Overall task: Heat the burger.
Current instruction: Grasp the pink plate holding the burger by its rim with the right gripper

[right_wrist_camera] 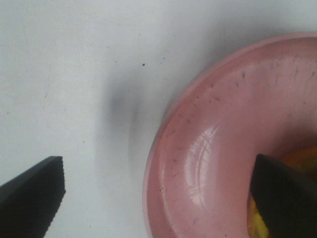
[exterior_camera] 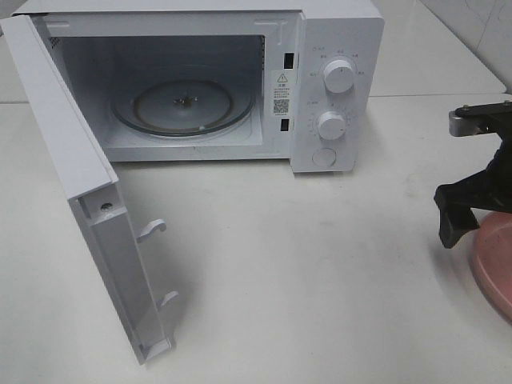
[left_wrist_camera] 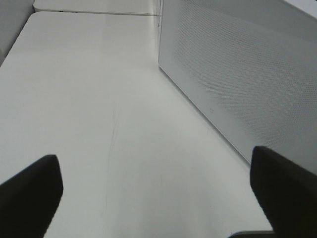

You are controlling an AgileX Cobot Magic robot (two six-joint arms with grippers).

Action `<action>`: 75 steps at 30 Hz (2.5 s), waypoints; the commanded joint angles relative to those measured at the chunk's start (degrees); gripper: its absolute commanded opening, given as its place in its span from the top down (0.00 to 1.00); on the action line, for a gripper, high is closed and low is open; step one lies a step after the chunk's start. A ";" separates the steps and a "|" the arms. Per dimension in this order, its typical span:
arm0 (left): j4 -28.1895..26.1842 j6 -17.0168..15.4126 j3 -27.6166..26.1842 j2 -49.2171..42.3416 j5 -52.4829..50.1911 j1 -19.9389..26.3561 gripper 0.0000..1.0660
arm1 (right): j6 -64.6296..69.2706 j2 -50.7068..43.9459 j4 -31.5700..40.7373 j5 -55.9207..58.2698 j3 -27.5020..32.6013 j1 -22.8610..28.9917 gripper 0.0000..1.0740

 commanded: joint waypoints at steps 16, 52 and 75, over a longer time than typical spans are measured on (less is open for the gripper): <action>0.11 0.00 0.11 -1.03 -0.06 -0.11 0.08 | 0.46 11.86 0.00 -2.86 -2.35 -1.03 0.13; 0.11 0.00 0.11 -1.03 -0.06 -0.11 0.08 | 11.80 15.18 -6.19 -1.38 -2.35 -1.03 1.00; 0.11 0.00 0.11 -1.03 -0.06 -0.11 0.08 | 23.26 10.89 -18.39 5.90 1.38 6.65 1.00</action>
